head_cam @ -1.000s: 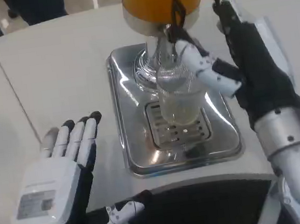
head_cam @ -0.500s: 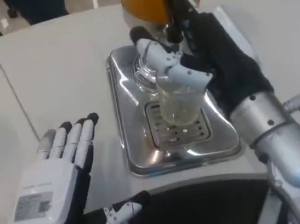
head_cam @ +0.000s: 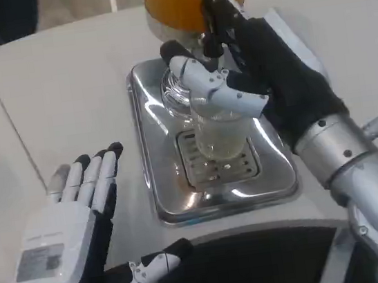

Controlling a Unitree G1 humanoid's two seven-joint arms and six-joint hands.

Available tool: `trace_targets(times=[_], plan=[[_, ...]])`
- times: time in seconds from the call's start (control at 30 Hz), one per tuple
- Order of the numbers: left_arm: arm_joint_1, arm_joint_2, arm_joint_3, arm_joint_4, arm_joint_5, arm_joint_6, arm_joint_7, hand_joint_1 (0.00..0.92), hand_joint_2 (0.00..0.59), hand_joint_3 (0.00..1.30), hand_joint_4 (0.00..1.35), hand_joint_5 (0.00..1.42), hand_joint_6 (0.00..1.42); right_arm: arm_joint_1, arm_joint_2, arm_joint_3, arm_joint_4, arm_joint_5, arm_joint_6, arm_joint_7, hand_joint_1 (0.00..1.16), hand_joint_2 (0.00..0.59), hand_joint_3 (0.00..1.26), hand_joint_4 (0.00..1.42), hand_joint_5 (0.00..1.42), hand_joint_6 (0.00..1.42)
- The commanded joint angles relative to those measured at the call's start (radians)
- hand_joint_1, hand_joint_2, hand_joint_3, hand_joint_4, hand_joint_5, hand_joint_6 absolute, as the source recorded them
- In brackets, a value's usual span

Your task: Grasp the cup under the faucet to collect the drink, then remove the cup.

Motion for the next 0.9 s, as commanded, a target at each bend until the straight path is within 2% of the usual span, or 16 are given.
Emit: trace_targets(times=[0.03,0.13,0.23,0.33,0.37,0.47,0.57,0.63,0.7,0.9], plan=[[0.007,-0.008,-0.001,0.000,-0.017,-0.012,-0.018,0.067,0.075,0.00,0.00,0.00,0.00,-0.066,-0.087,0.076,-0.011,-0.027,0.074,0.109,0.57,0.414,0.00,0.00,0.00,0.03],[-0.002,-0.016,-0.004,0.005,-0.023,-0.006,-0.030,0.039,0.068,0.00,0.00,0.00,0.00,-0.117,-0.136,0.140,-0.021,-0.090,0.123,0.147,0.56,0.414,0.00,0.00,0.00,0.04],[-0.011,-0.022,-0.008,0.009,-0.028,-0.002,-0.046,0.019,0.058,0.00,0.00,0.00,0.00,-0.190,-0.194,0.238,-0.029,-0.207,0.172,0.210,0.53,0.417,0.02,0.00,0.00,0.06],[-0.027,-0.035,-0.019,0.013,-0.025,0.012,-0.064,0.016,0.058,0.00,0.00,0.00,0.00,-0.204,-0.192,0.275,-0.020,-0.249,0.185,0.232,0.52,0.417,0.03,0.00,0.00,0.07],[-0.030,-0.039,-0.021,0.014,-0.022,0.016,-0.069,0.015,0.058,0.00,0.00,0.00,0.00,-0.201,-0.195,0.288,-0.021,-0.277,0.176,0.224,0.52,0.417,0.03,0.00,0.00,0.07],[-0.049,-0.055,-0.037,0.025,-0.005,0.039,-0.077,0.017,0.057,0.00,0.00,0.00,0.00,-0.233,-0.227,0.350,-0.007,-0.390,0.177,0.264,0.52,0.417,0.03,0.00,0.00,0.07],[-0.067,-0.067,-0.049,0.036,0.008,0.062,-0.076,0.037,0.053,0.00,0.00,0.00,0.00,-0.187,-0.206,0.339,-0.024,-0.443,0.153,0.219,0.52,0.421,0.03,0.00,0.00,0.09],[-0.089,-0.074,-0.062,0.054,0.057,0.089,-0.065,0.041,0.052,0.00,0.00,0.00,0.00,-0.182,-0.210,0.339,-0.025,-0.477,0.146,0.227,0.52,0.421,0.03,0.00,0.00,0.09],[-0.106,-0.083,-0.070,0.070,0.089,0.115,-0.058,0.059,0.043,0.00,0.00,0.00,0.00,-0.176,-0.201,0.315,-0.019,-0.460,0.142,0.245,0.53,0.421,0.04,0.00,0.00,0.09],[-0.180,-0.116,-0.069,0.132,0.121,0.173,-0.014,0.103,0.043,0.00,0.00,0.00,0.00,-0.179,-0.191,0.303,0.000,-0.466,0.121,0.271,0.56,0.418,0.04,0.00,0.00,0.09]])
